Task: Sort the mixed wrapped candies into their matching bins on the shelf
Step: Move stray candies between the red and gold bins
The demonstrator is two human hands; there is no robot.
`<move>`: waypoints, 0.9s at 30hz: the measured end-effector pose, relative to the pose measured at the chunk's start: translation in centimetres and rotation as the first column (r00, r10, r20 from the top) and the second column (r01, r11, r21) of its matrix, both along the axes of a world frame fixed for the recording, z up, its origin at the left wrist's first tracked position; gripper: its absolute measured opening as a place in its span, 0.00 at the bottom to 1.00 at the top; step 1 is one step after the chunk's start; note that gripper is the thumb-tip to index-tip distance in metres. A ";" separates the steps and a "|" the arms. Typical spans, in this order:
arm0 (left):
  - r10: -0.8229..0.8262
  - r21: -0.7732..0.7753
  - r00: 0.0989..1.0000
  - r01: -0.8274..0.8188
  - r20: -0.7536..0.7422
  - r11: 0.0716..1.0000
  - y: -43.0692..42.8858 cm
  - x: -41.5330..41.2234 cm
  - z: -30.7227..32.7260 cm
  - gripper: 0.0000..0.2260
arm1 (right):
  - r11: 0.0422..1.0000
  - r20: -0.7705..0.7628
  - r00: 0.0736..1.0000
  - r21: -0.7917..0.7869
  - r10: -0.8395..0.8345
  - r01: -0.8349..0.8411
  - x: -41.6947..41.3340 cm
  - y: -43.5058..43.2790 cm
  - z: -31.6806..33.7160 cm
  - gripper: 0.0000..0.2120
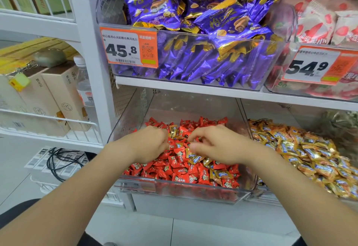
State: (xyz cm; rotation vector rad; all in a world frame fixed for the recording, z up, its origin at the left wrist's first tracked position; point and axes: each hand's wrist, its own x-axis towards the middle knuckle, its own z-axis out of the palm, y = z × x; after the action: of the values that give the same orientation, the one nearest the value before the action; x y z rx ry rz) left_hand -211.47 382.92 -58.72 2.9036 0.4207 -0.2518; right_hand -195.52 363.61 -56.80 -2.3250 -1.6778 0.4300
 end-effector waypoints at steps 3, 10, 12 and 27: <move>0.007 -0.045 1.000 -0.007 -0.008 0.999 0.2 -0.1 0.3 0.10 | 0.986 0.030 0.997 -0.151 0.073 -0.068 -0.5 0.0 -0.4 0.25; 0.031 -0.124 0.995 -0.043 -0.097 0.991 1.0 -0.6 -0.3 0.21 | 0.972 0.098 0.995 -0.232 -0.007 0.030 -0.8 0.3 -1.0 0.24; 0.026 -0.140 0.998 -0.034 -0.063 0.990 0.9 -0.5 -0.5 0.20 | 0.984 0.076 0.996 -0.165 -0.055 0.067 -0.7 0.2 -0.8 0.22; -0.033 -0.092 0.999 0.034 0.010 0.995 0.3 -0.4 -0.2 0.12 | 0.979 -0.008 0.989 0.137 -0.148 0.148 0.5 -0.4 0.4 0.13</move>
State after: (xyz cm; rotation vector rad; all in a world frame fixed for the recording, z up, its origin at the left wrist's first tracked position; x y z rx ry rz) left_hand -211.82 383.24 -58.91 2.8220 0.3498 -0.2563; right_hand -195.05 363.20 -56.40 -2.3290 -1.4725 0.2733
